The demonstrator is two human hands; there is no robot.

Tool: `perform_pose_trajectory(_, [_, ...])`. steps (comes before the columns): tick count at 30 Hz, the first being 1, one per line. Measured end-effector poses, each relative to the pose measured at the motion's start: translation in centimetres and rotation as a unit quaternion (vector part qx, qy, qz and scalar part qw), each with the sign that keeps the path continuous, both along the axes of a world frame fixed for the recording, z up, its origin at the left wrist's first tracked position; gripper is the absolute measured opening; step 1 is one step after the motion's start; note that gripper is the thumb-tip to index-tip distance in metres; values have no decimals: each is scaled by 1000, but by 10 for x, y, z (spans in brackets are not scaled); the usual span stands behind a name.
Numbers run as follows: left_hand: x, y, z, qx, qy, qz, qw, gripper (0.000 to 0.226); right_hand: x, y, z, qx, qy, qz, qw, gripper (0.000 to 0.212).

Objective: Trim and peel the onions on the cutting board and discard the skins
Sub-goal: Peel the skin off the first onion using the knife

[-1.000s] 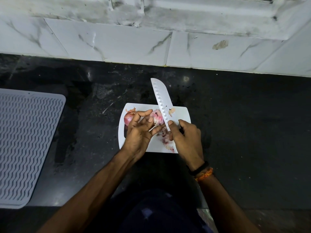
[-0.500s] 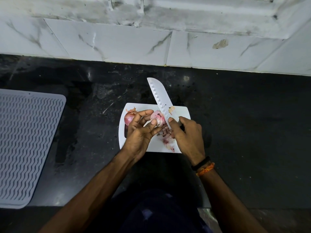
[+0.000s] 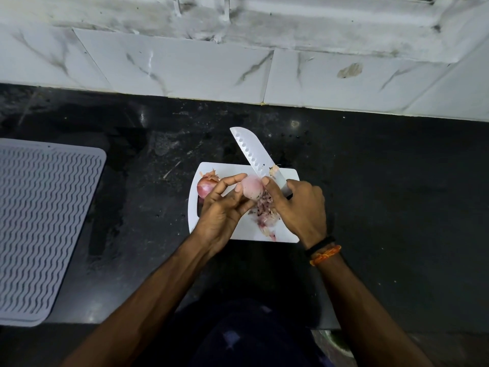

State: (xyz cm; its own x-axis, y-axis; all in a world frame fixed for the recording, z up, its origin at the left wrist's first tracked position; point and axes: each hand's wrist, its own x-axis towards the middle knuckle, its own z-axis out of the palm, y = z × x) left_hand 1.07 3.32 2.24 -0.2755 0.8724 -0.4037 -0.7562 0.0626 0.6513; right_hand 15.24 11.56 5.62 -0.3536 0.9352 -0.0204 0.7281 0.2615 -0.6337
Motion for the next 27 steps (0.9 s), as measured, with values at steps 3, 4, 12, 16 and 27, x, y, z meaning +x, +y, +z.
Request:
perform_pose_trajectory(3, [1, 2, -2, -5, 4, 11, 1000, 27, 1, -3, 0, 22, 11, 22, 999, 47])
perform_pose_trajectory(4, [1, 3, -3, -9, 2, 19, 1000, 24, 1, -4, -1, 22, 15, 33, 999, 45])
perform_pose_trajectory(12, [0, 8, 0, -20, -38, 51, 998, 33, 4, -11, 5, -93, 146, 90, 981, 30])
perform_pose_trajectory(16, [0, 7, 4, -19, -54, 42, 998, 31, 10, -8, 9, -95, 178, 55, 978, 29])
perform_pose_trajectory(27, [0, 5, 1, -17, -141, 49, 989, 27, 24, 15, -8, -46, 69, -30, 996, 60])
